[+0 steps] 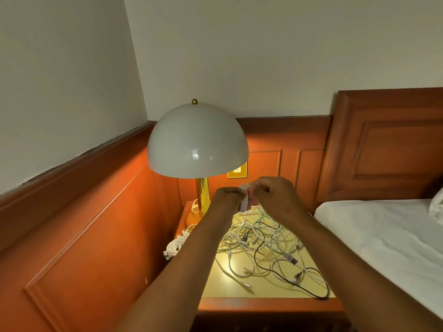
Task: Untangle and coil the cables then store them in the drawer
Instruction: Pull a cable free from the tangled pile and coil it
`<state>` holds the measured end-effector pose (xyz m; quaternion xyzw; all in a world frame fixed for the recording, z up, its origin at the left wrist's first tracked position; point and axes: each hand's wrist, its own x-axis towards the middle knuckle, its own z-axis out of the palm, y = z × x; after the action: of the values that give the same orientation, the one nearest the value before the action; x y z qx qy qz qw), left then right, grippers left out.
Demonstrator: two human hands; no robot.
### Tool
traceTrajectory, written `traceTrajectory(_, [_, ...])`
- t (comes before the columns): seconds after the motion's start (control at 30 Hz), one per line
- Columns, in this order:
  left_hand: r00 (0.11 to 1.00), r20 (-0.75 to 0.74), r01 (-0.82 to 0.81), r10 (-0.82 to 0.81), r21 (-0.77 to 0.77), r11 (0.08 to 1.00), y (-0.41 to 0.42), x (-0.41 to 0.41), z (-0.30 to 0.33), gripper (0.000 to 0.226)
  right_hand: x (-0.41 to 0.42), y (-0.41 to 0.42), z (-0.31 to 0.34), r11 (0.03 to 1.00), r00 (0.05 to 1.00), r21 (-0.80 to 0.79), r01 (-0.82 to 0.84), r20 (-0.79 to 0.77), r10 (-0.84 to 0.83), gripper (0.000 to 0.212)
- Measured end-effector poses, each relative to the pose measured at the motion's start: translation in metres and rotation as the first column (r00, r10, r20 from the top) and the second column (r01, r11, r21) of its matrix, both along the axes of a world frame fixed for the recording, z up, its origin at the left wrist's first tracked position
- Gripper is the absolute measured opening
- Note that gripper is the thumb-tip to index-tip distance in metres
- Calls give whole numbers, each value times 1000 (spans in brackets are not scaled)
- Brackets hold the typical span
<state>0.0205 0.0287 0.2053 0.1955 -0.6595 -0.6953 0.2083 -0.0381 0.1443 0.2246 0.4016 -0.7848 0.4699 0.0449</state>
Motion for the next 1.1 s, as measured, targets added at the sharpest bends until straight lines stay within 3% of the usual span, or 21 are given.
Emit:
traceTrajectory(0.13, [996,-86,18,4,261,965,-2,0,-3,22,27,6,-53,995,966,-102,-17,253,42,27])
traceTrajectory(0.27, [993,-116,58,-8,437,898,0,5,2,27,41,7,-88,982,856,-191,4,509,95,21])
traceTrajectory(0.37, [993,-115,65,-11,481,874,1,8,2,30,42,7,-108,973,734,-231,-29,656,177,40])
traceTrajectory(0.47, [992,-122,85,-33,446,891,2,11,-1,29,28,6,-120,954,639,-275,-121,713,287,28])
traceTrajectory(0.53, [991,-124,92,-42,426,900,0,12,-2,27,15,9,-125,949,655,-237,-210,687,317,23])
traceTrajectory(0.6, [990,-120,111,-69,382,918,-2,14,-3,26,-1,12,-124,968,725,-114,-222,645,242,25])
traceTrajectory(0.67, [985,-137,149,-108,332,931,-3,17,-4,24,-20,13,-114,984,812,76,-158,578,86,31])
traceTrajectory(0.77, [973,-150,207,-172,262,942,-2,20,-4,25,-48,11,-88,935,929,353,-37,356,-97,41])
traceTrajectory(0.97, [947,9,320,-320,46,946,9,18,-19,25,-69,1,-8,923,991,381,-60,133,10,19])
traceTrajectory(1.1, [967,69,246,-247,22,969,4,9,-30,22,-50,-6,8,910,999,413,-16,-28,30,18])
